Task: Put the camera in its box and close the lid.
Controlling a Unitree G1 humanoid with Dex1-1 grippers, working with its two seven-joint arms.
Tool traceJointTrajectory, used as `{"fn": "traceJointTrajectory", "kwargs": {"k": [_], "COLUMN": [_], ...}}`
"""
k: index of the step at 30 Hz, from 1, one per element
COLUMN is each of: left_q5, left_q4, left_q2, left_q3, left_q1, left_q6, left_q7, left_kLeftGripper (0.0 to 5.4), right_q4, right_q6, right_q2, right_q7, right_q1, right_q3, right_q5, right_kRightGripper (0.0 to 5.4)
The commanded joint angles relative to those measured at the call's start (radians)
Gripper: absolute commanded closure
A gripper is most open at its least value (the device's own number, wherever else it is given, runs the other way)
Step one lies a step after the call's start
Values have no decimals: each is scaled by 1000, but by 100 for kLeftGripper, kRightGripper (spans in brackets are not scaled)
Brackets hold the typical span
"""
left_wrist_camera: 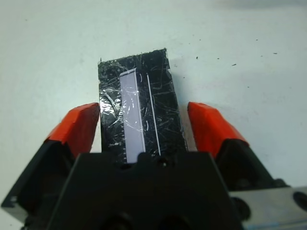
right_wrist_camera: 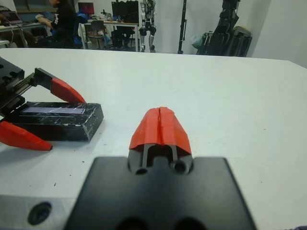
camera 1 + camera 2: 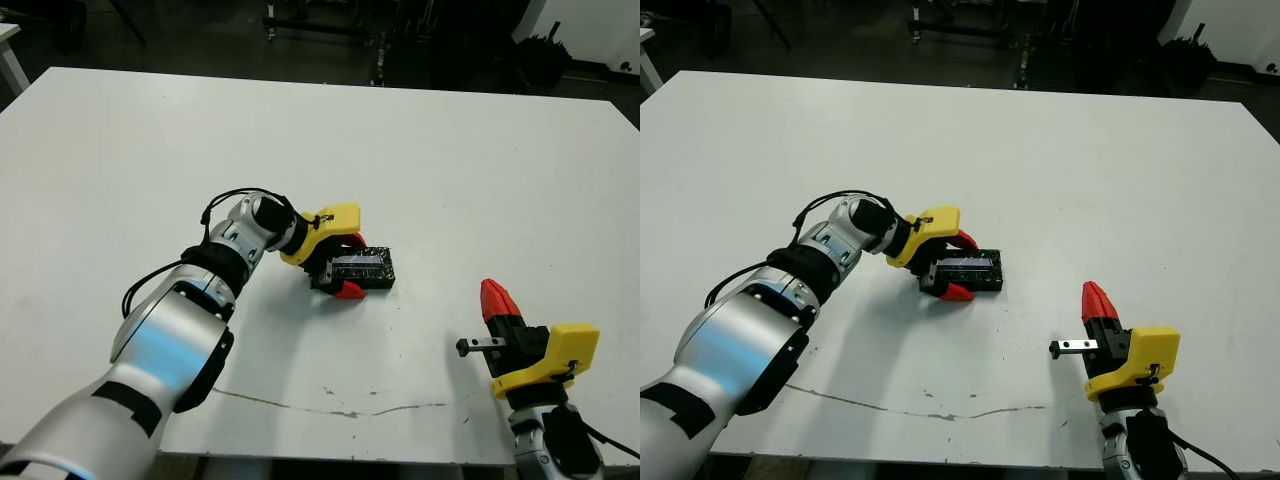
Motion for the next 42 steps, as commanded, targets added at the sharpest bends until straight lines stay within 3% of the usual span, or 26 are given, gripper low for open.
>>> {"fn": "traceJointTrajectory", "kwargs": {"k": [1,10,16,23,28,34,39,42], "left_q5": [18,-97,-235,-391,-448,-541,-647,-623], "left_q4": [31,-36,-144,-333,-467,-584,-846,-1020], "left_q2": [-4,47,75,116,131,148,66,6], "left_q3": [-9,96,223,336,383,423,462,433], "left_q1": [66,88,124,195,257,287,398,475], "left_q6": [54,121,228,359,371,468,649,686], "left_q7": [-20,-89,-76,-70,18,45,289,485], "left_kLeftGripper": [1,1,1,1,1,1,9,43], "right_q4": [11,15,18,23,22,26,25,21], "right_q6": [-2,-6,-8,-11,-11,-20,-16,-9], "right_q2": [-14,-7,-8,-6,-6,-11,-10,-9], "right_q7": [4,7,8,11,8,16,19,16], "right_q1": [2,8,8,7,5,3,-2,-4], "right_q3": [-6,-6,-3,-5,-1,-3,-3,-3], "right_q5": [-2,10,3,5,-3,-2,1,4], "right_kRightGripper": [540,540,540,540,540,540,540,540]}}
